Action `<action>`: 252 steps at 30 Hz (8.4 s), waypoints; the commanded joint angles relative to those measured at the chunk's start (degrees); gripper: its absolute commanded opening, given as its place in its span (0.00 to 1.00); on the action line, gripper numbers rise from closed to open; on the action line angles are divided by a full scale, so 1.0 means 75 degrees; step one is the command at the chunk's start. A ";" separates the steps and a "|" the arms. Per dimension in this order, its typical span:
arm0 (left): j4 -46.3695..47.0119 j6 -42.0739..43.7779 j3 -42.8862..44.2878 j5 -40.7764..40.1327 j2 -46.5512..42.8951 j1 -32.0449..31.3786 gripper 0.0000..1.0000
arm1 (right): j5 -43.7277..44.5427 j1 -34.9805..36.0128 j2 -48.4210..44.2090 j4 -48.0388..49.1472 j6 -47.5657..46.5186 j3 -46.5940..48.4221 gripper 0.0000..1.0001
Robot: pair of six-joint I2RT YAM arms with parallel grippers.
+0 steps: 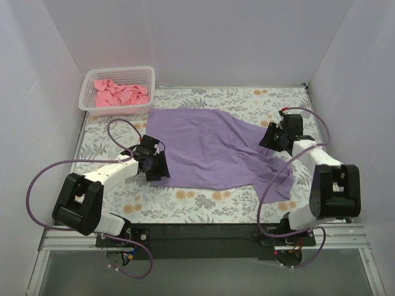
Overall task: Fold and stack the t-shirts
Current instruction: Flatten the tshirt out
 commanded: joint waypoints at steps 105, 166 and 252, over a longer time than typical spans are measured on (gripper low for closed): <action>0.0641 -0.0032 -0.0871 -0.3119 -0.5225 0.0284 0.66 | -0.4139 0.7652 0.5091 0.2648 0.0046 0.3783 0.11; 0.0114 0.0120 -0.0321 -0.1478 -0.0866 0.0319 0.67 | 0.0056 -0.0808 0.6614 0.0785 0.0809 0.5902 0.40; -0.0554 0.0084 0.3227 -0.2379 0.3762 0.0670 0.56 | 0.2727 0.1384 -0.0910 -0.0728 0.0763 -0.1737 0.59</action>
